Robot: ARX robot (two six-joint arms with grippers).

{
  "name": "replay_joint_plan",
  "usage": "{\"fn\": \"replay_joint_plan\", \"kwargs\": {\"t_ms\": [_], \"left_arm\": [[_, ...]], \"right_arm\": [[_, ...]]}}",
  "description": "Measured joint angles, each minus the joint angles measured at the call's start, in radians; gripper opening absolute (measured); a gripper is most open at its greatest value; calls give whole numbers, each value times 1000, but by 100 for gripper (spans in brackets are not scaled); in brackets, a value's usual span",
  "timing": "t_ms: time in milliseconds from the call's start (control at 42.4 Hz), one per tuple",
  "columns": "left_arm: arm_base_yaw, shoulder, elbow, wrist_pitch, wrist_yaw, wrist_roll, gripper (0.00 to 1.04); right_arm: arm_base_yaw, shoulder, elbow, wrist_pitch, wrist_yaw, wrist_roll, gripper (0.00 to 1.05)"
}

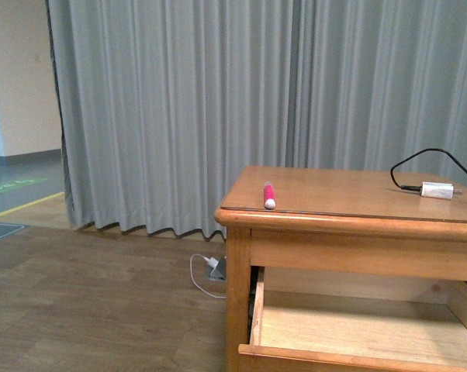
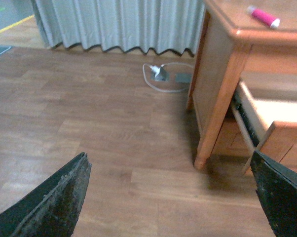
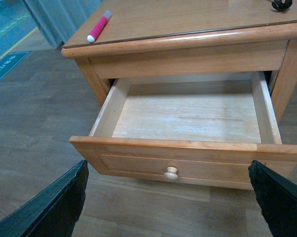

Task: Place pink marker in drawer with both arms

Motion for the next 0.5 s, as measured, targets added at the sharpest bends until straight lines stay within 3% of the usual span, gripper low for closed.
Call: {"fn": "replay_joint_plan", "kwargs": {"t_ms": [213,378,496], "left_arm": [[-20,583,277,416,-6,111,99],[-66,934,531,461,4,173,99],[-85,1172,761,401,-8,174,99]], "right_arm": [[0,0,0,0,0,5,96],[0,0,0,0,0,6,96],[0,0,0,0,0,6,96]]}}
